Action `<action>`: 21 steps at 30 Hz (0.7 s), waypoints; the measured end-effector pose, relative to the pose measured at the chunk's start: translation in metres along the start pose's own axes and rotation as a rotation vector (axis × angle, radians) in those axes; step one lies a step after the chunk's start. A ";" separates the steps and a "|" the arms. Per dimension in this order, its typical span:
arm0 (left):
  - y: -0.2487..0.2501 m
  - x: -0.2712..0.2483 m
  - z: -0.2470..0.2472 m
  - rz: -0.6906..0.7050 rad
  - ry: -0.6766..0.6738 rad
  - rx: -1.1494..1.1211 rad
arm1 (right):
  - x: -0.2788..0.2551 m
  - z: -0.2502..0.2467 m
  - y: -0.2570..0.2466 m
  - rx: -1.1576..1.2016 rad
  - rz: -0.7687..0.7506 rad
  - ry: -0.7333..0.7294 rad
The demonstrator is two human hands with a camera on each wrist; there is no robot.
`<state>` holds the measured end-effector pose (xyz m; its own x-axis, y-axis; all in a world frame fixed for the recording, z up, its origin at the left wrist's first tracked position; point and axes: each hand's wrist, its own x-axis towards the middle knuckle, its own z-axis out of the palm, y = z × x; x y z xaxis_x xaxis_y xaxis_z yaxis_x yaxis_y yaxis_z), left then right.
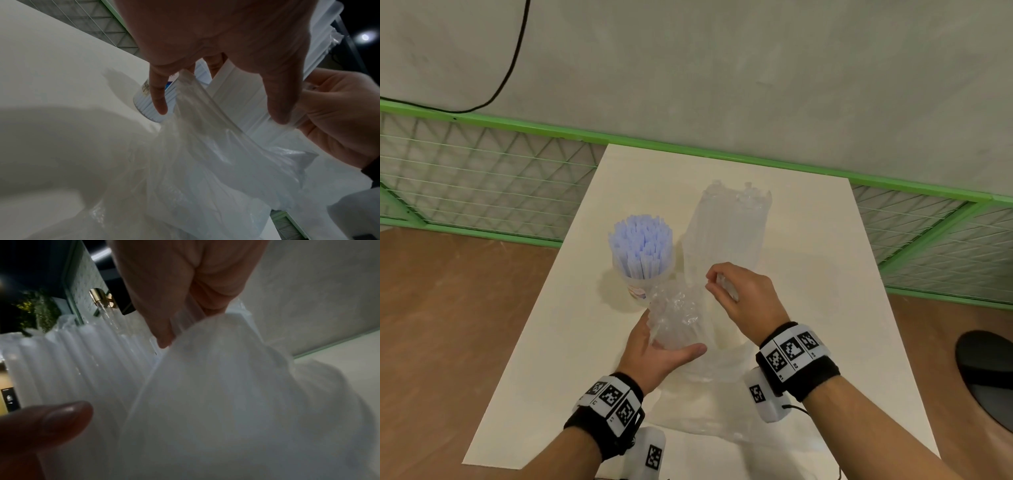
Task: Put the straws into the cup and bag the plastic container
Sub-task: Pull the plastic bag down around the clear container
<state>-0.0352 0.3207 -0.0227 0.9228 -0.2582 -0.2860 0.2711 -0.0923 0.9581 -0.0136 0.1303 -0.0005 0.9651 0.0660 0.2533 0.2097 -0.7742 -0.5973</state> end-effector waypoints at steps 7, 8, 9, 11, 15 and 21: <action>-0.002 0.001 -0.001 -0.018 0.009 -0.013 | 0.001 -0.005 0.000 -0.017 0.044 -0.013; -0.002 0.001 -0.001 -0.018 0.008 -0.010 | 0.002 -0.007 0.000 -0.017 0.035 0.002; -0.003 0.002 -0.001 -0.019 0.010 -0.010 | 0.003 -0.010 -0.001 -0.012 0.022 0.033; -0.003 0.002 -0.001 -0.024 0.014 -0.017 | 0.006 -0.017 -0.005 -0.003 0.011 0.094; -0.007 0.004 -0.002 -0.023 0.014 -0.017 | 0.012 -0.031 -0.016 -0.011 -0.006 0.103; -0.010 0.006 -0.003 -0.058 0.010 -0.025 | 0.047 -0.125 -0.062 0.204 0.000 0.388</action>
<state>-0.0319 0.3233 -0.0343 0.9079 -0.2435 -0.3413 0.3312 -0.0825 0.9399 -0.0007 0.1020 0.1437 0.8431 -0.2051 0.4971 0.2743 -0.6312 -0.7255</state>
